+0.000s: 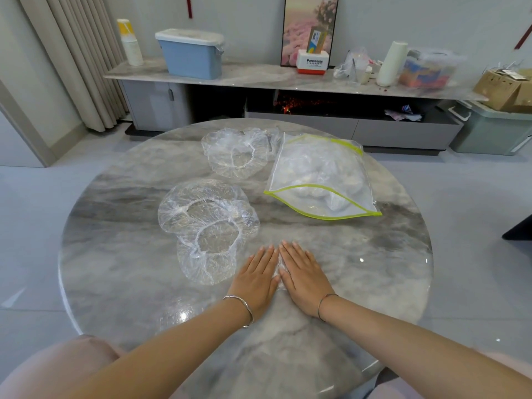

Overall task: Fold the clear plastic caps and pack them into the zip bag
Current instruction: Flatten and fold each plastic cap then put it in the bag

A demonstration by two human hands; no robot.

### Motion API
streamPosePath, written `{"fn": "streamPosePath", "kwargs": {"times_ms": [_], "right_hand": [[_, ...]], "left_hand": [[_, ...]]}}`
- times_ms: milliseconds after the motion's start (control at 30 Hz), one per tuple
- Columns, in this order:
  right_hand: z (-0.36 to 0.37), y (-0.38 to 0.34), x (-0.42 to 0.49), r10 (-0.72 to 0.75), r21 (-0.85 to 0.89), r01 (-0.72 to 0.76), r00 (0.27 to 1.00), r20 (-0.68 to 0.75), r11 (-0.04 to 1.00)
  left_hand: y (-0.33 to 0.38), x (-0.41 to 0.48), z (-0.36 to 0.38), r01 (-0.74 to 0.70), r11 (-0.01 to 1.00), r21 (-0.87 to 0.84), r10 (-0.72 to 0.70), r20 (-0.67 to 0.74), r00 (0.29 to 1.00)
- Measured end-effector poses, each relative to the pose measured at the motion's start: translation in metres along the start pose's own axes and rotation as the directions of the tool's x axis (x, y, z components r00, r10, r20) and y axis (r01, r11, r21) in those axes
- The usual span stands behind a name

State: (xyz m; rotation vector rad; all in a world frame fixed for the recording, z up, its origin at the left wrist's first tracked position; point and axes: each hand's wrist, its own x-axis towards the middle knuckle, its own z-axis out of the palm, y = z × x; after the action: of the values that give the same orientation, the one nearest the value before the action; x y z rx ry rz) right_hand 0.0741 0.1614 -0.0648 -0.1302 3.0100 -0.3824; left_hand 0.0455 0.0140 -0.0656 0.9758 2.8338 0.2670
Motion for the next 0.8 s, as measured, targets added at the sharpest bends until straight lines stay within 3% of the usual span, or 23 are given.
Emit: {"fn": "streamPosePath", "kwargs": {"times_ms": [233, 333, 433, 500, 567, 700, 800], "right_hand": [[-0.005, 0.002, 0.002, -0.024, 0.067, 0.023, 1.000, 0.018, 0.997], [-0.023, 0.009, 0.001, -0.086, 0.159, 0.108, 0.987, -0.139, 0.981], [-0.046, 0.016, -0.008, -0.148, 0.176, 0.199, 0.952, -0.268, 0.964], [-0.052, 0.016, -0.017, -0.197, 0.162, 0.242, 0.948, -0.248, 0.957], [-0.050, 0.014, -0.025, -0.236, 0.117, 0.262, 0.951, -0.199, 0.958], [-0.040, 0.019, -0.034, -0.339, -0.071, 0.336, 0.939, -0.048, 0.939], [-0.040, 0.022, -0.035, -0.324, -0.090, 0.324, 0.946, 0.005, 0.942]], "left_hand": [[-0.003, 0.000, -0.002, -0.001, 0.999, -0.038, 0.002, 0.024, 1.000], [-0.007, -0.003, -0.018, 0.007, 0.997, -0.074, -0.004, 0.041, 0.999], [-0.010, -0.009, -0.031, -0.122, 0.993, 0.006, 0.122, -0.096, 0.988], [-0.008, -0.016, -0.034, -0.224, 0.974, -0.022, 0.216, -0.188, 0.958], [-0.008, -0.019, -0.032, -0.264, 0.964, -0.029, 0.254, -0.191, 0.948], [-0.011, -0.021, -0.029, -0.216, 0.976, -0.014, 0.215, -0.052, 0.975], [-0.012, -0.016, -0.028, -0.145, 0.989, -0.026, 0.144, -0.031, 0.989]]}}
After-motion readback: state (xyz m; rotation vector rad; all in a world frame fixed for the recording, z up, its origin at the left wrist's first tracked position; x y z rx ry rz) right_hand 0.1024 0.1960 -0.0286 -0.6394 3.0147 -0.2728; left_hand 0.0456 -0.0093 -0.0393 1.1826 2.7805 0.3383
